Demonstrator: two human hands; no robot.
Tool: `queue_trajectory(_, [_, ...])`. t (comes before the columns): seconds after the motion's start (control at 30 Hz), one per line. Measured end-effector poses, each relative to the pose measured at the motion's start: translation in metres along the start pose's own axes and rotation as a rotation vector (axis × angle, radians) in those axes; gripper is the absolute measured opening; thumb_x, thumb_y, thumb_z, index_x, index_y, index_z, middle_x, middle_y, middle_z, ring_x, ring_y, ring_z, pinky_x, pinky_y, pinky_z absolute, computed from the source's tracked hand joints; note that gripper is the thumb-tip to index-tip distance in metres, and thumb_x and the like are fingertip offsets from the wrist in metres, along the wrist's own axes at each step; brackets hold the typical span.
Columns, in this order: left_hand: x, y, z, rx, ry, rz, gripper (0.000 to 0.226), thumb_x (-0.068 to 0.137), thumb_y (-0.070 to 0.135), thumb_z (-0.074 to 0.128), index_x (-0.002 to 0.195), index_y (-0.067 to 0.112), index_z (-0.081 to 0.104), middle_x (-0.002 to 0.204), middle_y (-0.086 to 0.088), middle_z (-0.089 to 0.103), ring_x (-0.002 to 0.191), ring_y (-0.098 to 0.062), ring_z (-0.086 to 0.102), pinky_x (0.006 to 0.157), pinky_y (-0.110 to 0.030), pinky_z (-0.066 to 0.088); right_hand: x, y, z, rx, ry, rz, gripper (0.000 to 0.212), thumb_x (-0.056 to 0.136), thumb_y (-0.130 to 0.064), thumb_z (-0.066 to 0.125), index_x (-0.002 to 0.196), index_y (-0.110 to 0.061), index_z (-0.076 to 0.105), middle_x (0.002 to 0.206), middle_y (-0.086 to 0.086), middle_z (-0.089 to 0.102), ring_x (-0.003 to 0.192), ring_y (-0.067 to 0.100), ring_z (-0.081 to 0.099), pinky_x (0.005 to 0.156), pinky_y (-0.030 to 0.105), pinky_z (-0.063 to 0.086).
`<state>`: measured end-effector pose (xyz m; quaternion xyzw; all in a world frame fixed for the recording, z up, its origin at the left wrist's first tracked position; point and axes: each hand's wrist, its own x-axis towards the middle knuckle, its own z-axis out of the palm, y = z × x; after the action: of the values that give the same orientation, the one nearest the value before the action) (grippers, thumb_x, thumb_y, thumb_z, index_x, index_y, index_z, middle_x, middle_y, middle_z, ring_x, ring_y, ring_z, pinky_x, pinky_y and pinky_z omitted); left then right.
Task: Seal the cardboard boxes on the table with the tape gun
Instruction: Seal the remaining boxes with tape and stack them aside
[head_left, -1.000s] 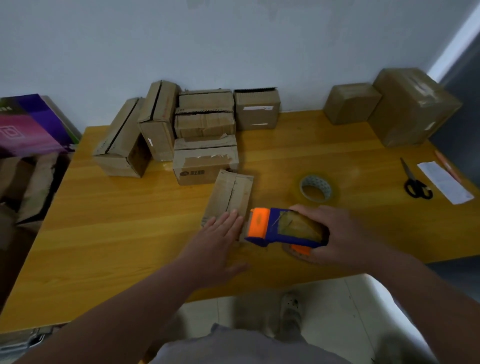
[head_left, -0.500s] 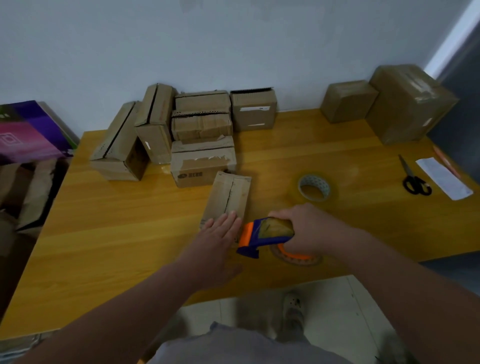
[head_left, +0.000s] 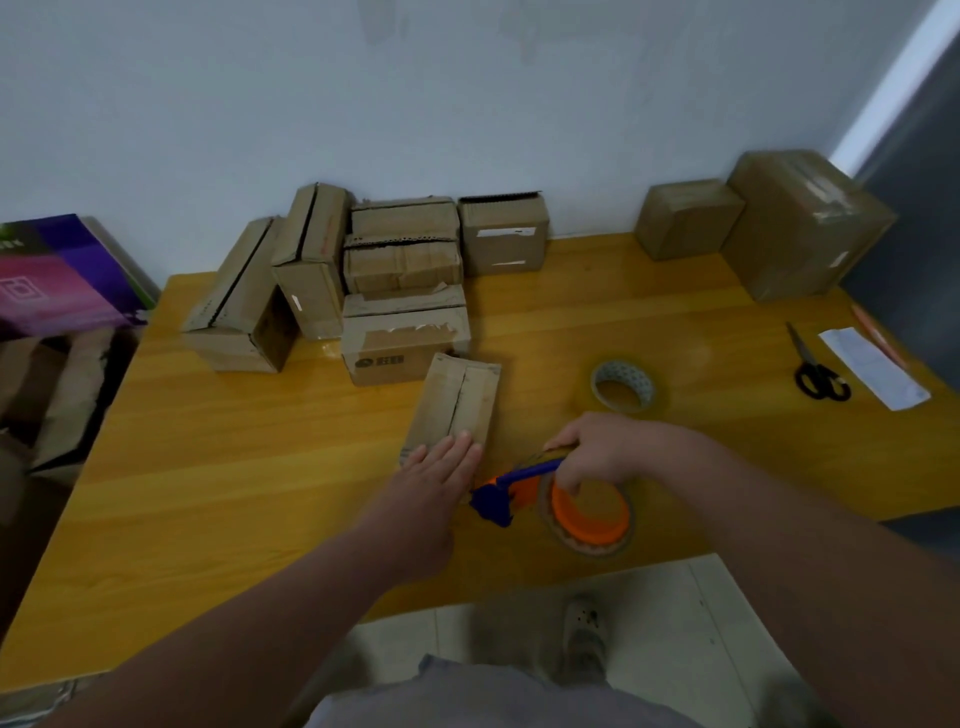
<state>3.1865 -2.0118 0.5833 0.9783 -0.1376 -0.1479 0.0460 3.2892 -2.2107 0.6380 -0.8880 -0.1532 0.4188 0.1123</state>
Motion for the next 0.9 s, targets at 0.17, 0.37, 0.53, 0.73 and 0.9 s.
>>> queue_trajectory(0.17, [0.0,0.001,0.0,-0.008,0.044,-0.015,0.085,0.093,0.011,0.048,0.15,0.024,-0.014,0.158,0.006,-0.017,0.144,-0.009,-0.015,0.11,-0.026,-0.015,0.0,0.013,0.009,-0.205,-0.027,0.05,0.06,0.072,-0.04,0.074,0.127,-0.02,0.06,0.115,0.001,0.062,0.088,0.015,0.058,0.067,0.028,0.049])
queue_trajectory(0.37, [0.006,-0.002,-0.001,0.011,0.154,-0.05,0.07,0.099,0.008,0.041,0.152,0.03,0.001,0.16,0.011,-0.003,0.146,-0.007,0.003,0.115,-0.025,0.004,-0.001,0.046,0.015,0.115,0.359,0.022,0.081,0.083,-0.045,0.069,0.15,-0.025,0.029,0.145,0.004,0.042,0.126,0.022,0.046,0.096,0.03,0.043])
queue_trajectory(0.53, [0.01,-0.004,-0.013,0.016,0.238,0.003,0.059,0.089,0.007,0.061,0.143,0.022,0.043,0.149,0.0,0.041,0.133,-0.02,0.045,0.106,-0.033,0.039,0.009,0.063,0.047,0.005,0.355,0.105,0.076,0.093,-0.01,0.056,0.153,-0.033,0.015,0.147,0.006,0.039,0.125,0.026,0.046,0.091,0.032,0.046])
queue_trajectory(0.73, [0.028,-0.014,-0.06,0.039,0.225,-0.177,0.038,0.098,0.016,0.048,0.134,0.027,0.049,0.118,-0.001,0.061,0.103,-0.021,0.061,0.081,-0.031,0.051,0.005,0.063,0.056,-0.097,0.33,0.051,0.084,0.086,-0.032,0.069,0.151,-0.033,0.017,0.137,0.004,0.041,0.123,0.023,0.044,0.096,0.036,0.046])
queue_trajectory(0.9, [0.046,-0.026,-0.112,-0.106,0.18,-0.223,0.026,0.094,0.013,0.054,0.115,0.019,0.068,0.109,-0.003,0.068,0.101,-0.019,0.063,0.088,-0.031,0.052,0.004,0.042,0.038,-0.031,0.46,-0.038,0.081,0.086,-0.04,0.067,0.152,-0.031,0.02,0.142,0.003,0.034,0.132,0.022,0.035,0.104,0.035,0.038])
